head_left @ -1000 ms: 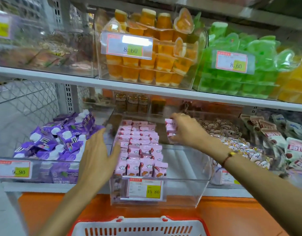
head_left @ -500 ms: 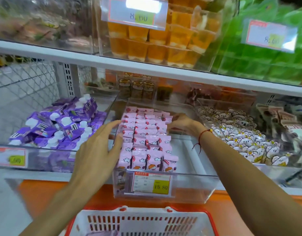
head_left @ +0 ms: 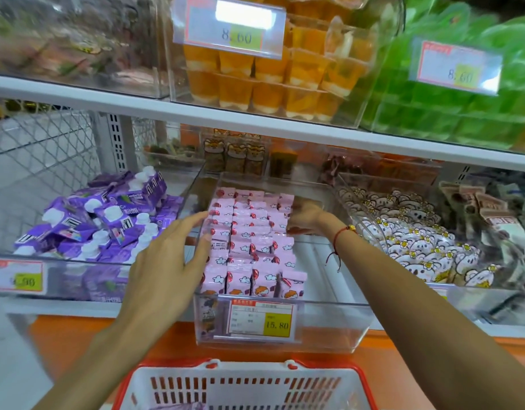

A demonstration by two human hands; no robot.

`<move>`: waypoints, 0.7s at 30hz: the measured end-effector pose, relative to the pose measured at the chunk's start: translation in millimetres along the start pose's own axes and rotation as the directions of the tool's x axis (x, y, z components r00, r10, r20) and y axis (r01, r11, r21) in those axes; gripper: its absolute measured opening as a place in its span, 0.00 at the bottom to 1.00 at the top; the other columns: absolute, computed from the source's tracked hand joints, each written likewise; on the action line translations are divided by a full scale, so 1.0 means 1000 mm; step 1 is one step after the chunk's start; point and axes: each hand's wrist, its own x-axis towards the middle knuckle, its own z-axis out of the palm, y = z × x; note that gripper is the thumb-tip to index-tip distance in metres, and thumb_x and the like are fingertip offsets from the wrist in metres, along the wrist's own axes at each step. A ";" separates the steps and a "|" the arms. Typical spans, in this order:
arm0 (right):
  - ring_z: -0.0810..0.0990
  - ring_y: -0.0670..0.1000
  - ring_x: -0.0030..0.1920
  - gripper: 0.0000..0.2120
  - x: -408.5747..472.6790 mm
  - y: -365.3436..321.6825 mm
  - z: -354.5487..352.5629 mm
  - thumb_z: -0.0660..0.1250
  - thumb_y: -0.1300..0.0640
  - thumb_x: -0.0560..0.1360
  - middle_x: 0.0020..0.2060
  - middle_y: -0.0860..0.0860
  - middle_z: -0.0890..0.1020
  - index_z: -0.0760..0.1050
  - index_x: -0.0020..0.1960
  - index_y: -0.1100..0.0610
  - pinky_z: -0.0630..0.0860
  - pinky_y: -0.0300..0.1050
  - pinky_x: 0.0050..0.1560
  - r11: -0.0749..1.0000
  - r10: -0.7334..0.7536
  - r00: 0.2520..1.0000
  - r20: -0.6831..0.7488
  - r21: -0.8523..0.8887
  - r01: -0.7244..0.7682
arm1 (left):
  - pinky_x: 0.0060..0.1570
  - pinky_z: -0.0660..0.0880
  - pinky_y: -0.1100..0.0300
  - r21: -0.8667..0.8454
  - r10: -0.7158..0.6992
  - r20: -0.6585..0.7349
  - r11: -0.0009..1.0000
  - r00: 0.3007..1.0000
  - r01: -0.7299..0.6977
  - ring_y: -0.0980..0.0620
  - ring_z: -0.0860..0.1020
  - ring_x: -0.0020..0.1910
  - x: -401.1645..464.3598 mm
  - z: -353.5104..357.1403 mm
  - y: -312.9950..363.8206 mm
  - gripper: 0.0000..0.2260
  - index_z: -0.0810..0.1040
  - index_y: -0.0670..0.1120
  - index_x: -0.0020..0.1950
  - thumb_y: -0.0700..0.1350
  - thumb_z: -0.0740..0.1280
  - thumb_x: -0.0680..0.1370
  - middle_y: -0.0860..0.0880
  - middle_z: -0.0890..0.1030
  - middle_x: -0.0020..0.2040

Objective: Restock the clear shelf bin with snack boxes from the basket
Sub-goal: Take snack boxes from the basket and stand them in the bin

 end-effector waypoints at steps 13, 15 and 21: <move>0.77 0.61 0.61 0.19 -0.023 -0.007 -0.007 0.63 0.72 0.74 0.60 0.63 0.78 0.71 0.65 0.66 0.77 0.47 0.57 0.967 0.013 1.000 -0.027 0.254 -0.006 | 0.53 0.72 0.52 -0.028 -0.019 0.000 0.999 1.000 0.019 0.49 0.76 0.59 -0.001 0.001 0.003 0.17 0.69 0.59 0.68 0.51 0.60 0.79 0.53 0.77 0.63; 0.77 0.61 0.61 0.20 -0.023 -0.008 -0.009 0.65 0.71 0.74 0.59 0.63 0.78 0.70 0.66 0.67 0.75 0.50 0.61 0.985 0.007 1.000 -0.022 0.175 -0.003 | 0.53 0.72 0.52 -0.032 -0.022 -0.004 0.999 1.000 0.022 0.49 0.76 0.59 -0.001 0.001 0.003 0.17 0.69 0.59 0.68 0.51 0.60 0.79 0.54 0.76 0.63; 0.77 0.57 0.57 0.17 -0.043 -0.013 -0.022 0.66 0.64 0.74 0.53 0.59 0.78 0.73 0.61 0.66 0.76 0.47 0.56 0.975 -0.076 0.988 -0.136 -0.220 0.045 | 0.51 0.70 0.53 -0.050 -0.057 0.043 0.997 0.997 0.059 0.51 0.75 0.60 0.000 -0.002 0.005 0.16 0.68 0.59 0.67 0.52 0.60 0.79 0.54 0.77 0.62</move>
